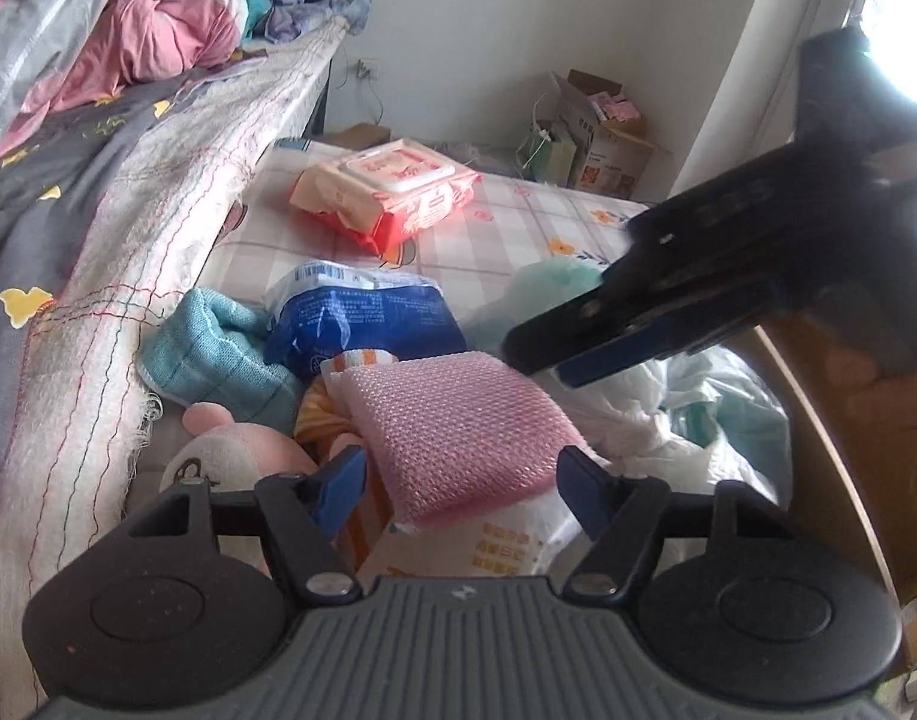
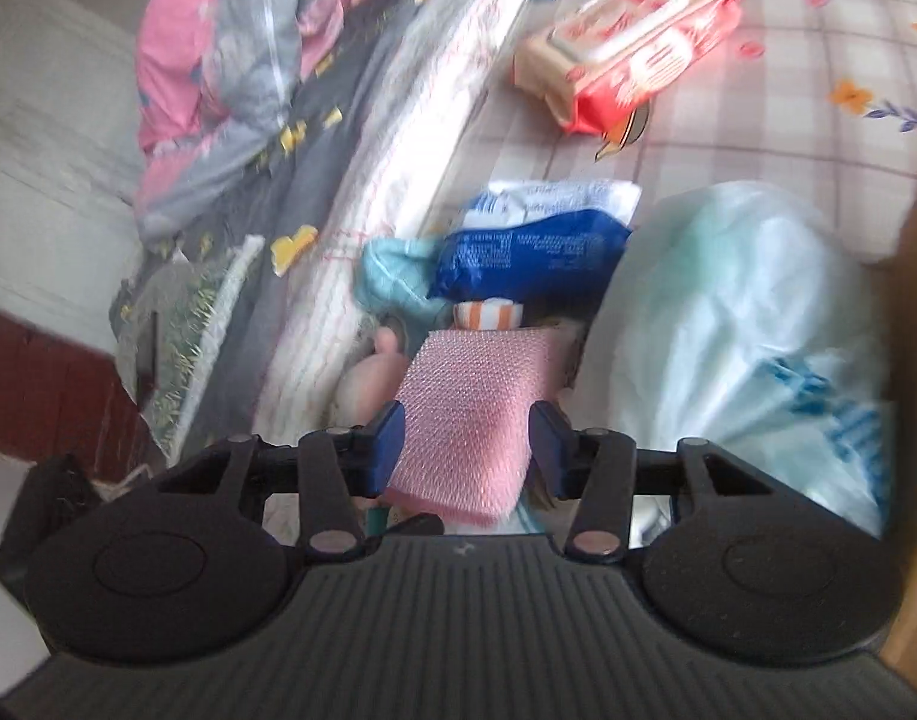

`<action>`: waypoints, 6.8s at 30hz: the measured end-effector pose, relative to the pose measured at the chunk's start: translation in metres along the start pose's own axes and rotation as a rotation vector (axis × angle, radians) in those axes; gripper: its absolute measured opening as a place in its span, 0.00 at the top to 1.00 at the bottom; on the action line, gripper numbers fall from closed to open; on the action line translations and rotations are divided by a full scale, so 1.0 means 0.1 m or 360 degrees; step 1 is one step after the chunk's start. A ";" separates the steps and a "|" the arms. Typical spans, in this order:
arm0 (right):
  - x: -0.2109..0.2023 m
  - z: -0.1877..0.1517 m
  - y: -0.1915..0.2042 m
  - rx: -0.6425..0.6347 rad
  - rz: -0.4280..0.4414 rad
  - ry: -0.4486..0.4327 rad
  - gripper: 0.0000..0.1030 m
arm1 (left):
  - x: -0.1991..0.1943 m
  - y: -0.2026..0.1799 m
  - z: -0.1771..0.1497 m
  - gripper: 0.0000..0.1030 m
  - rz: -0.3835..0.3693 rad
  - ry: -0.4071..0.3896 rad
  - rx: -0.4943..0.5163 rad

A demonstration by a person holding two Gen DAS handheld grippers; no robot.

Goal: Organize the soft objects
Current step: 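Grasp the pink scrubbing sponge with the right gripper, then carry the pink sponge into the cardboard box and open the right gripper, then grasp the white cotton swab pack with the right gripper, then carry the cotton swab pack into the cardboard box and release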

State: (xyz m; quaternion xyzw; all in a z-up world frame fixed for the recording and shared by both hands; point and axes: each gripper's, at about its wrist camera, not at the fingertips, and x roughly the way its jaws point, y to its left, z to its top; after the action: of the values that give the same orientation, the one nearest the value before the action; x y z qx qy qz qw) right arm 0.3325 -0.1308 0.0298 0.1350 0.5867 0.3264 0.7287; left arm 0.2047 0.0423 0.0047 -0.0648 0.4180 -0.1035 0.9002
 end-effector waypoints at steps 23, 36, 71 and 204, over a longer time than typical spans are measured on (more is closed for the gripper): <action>0.26 0.11 0.00 0.0044 -0.0022 0.0084 0.59 | -0.06 -0.16 0.18 0.33 0.0050 -0.0011 0.0071; -0.75 -0.21 -0.15 0.0082 0.0169 -0.0216 0.60 | -0.56 -0.92 0.41 0.33 0.0009 -0.0187 0.0260; -1.57 -0.63 -3.20 0.0703 -0.0348 -0.0535 0.59 | 1.16 -2.66 0.94 0.20 -0.0109 0.0151 0.0568; -1.88 -1.56 -1.26 0.0512 0.0277 -0.0797 0.85 | -0.03 -1.90 0.35 0.36 -0.0460 -0.0048 0.0427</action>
State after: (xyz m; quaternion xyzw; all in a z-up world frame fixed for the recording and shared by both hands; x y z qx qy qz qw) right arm 0.2068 -0.3741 0.0578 0.3745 0.4192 0.2470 0.7893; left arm 0.2049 -0.1407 0.0681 -0.0051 0.3734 -0.2855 0.8826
